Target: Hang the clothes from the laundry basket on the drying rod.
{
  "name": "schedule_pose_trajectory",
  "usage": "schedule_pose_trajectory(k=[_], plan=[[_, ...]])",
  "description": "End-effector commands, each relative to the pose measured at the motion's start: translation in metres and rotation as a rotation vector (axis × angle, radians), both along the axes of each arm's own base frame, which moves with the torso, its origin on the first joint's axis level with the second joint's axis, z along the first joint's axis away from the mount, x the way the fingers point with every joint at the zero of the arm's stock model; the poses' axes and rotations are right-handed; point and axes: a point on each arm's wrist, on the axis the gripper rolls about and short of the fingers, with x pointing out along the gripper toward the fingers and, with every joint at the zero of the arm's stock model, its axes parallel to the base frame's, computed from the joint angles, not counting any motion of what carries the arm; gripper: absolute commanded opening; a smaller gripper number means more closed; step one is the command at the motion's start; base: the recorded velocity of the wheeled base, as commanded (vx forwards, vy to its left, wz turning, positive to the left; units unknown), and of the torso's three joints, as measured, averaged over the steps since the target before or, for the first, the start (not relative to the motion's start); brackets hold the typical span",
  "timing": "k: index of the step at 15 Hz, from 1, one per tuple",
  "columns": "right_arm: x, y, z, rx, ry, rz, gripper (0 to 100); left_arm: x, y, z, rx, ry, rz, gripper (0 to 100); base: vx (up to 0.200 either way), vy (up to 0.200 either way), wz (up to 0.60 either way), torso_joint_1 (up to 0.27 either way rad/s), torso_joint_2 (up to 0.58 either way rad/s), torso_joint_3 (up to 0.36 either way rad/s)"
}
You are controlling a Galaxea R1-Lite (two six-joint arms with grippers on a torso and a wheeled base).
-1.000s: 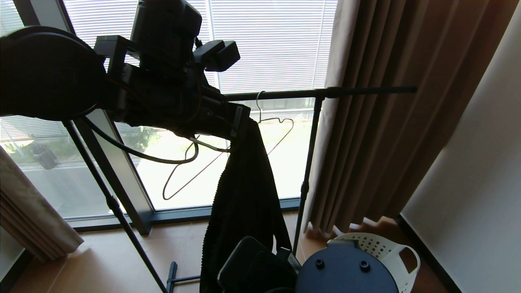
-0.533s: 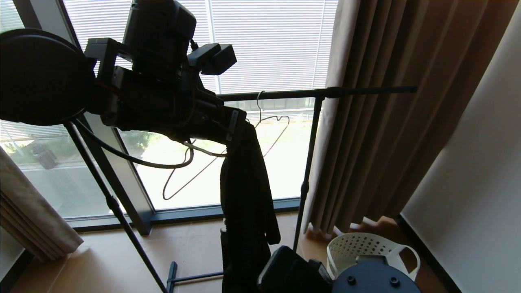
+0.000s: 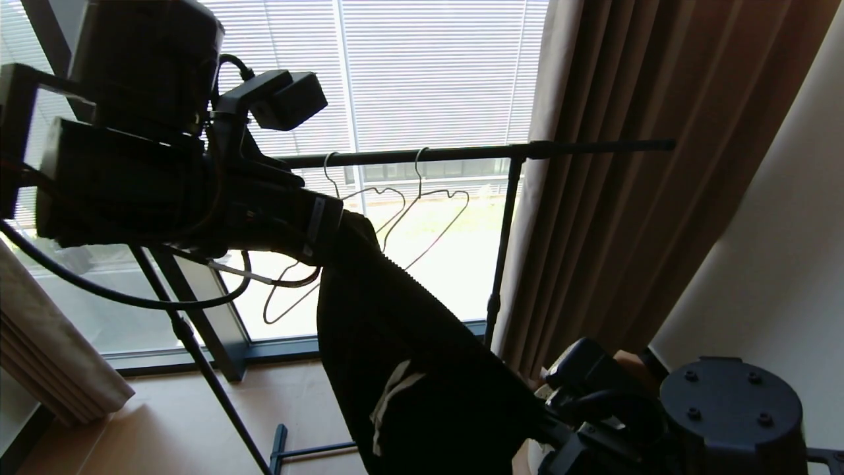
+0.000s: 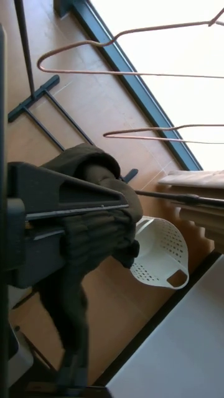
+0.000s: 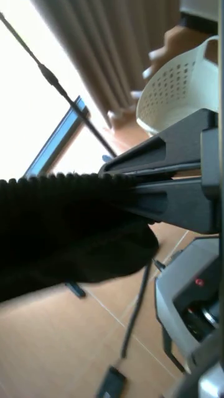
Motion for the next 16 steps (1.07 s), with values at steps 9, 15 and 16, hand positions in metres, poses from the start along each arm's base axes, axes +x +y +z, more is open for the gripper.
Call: schedule_pose_trajectory(k=[9, 15, 16], plan=[[0.106, 0.012, 0.077, 0.152, -0.210, -0.217, 0, -0.063, 0.033, -0.048, 0.057, 0.130, -0.091, 0, 0.000, 0.000, 0.00, 0.000, 0.00, 0.000], [0.146, 0.050, 0.107, 0.231, -0.280, -0.211, 0, -0.062, 0.012, -0.086, 0.086, 0.202, -0.181, 0, 0.000, 0.000, 0.00, 0.000, 0.00, 0.000], [0.147, 0.064, 0.109, 0.245, -0.287, -0.186, 0, -0.061, 0.003, -0.090, 0.056, 0.219, -0.217, 0, 0.000, 0.000, 0.00, 0.000, 0.00, 0.000]])
